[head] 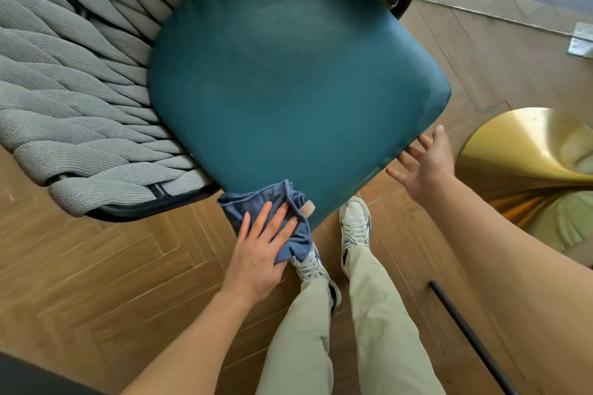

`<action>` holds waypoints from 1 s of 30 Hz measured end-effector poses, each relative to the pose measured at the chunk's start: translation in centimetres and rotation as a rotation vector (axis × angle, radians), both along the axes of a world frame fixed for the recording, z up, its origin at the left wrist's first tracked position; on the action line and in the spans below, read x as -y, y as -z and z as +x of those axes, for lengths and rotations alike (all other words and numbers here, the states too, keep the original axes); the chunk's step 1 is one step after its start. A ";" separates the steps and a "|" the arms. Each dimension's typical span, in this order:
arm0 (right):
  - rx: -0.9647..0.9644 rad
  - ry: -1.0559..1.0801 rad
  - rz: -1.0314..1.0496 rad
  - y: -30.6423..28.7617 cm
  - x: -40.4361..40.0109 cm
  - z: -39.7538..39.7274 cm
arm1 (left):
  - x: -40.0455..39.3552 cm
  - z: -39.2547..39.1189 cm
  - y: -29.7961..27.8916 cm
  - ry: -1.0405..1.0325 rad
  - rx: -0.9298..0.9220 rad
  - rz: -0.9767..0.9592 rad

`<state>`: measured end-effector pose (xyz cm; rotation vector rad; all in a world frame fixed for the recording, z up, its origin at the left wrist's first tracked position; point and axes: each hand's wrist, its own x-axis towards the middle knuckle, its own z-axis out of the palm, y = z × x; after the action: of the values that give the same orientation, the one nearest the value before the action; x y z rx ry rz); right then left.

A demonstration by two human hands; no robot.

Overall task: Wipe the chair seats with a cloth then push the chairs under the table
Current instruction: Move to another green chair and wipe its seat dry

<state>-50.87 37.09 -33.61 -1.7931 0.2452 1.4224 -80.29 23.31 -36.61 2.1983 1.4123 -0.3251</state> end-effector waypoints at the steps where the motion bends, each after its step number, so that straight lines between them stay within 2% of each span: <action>1: -0.004 -0.003 -0.001 -0.2 0.1 -0.1 | 0.4 0.1 -0.3 -0.076 0.003 -0.011; 4: -0.014 -0.039 -0.014 -0.7 0.9 -0.5 | 0.9 1.4 -1.6 -0.405 0.149 -0.034; 7: 0.011 -0.126 -0.038 -1.9 2.0 -1.4 | -0.1 3.5 -3.7 -0.902 0.427 -0.131; 10: 0.075 -0.280 -0.056 -3.9 3.3 -2.7 | -2.4 4.7 -7.0 -1.477 0.646 -0.297; 12: 0.176 -0.455 -0.009 -5.5 4.5 -3.6 | -3.6 4.2 -8.8 -1.648 0.737 -0.389; 16: 0.412 -0.889 0.264 -10.2 6.4 -4.8 | -4.6 2.5 -12.9 -1.473 0.945 -0.638; 18: 0.489 -1.103 0.413 -13.3 6.8 -5.1 | -4.7 2.3 -15.8 -1.311 0.913 -0.703; 22: 0.530 -1.420 0.569 -19.3 7.5 -5.5 | -4.5 2.4 -22.3 -0.712 0.741 -0.771; 24: 0.499 -1.464 0.610 -21.6 8.0 -5.4 | -4.2 2.6 -24.7 -0.588 0.678 -0.761; 26: 0.499 -1.466 0.669 -23.6 8.8 -5.3 | -3.9 2.8 -26.8 -0.589 0.720 -0.790; 28: 0.529 -1.424 0.737 -24.9 9.7 -5.1 | -3.7 3.2 -28.1 -0.589 0.747 -0.828; 30: 0.574 -1.329 0.803 -26.1 10.7 -4.7 | -3.6 3.9 -29.1 -0.504 0.697 -0.748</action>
<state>-55.60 26.38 -7.55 -1.4852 -1.8254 1.3153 -76.40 26.92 -7.51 1.1300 1.1254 0.0941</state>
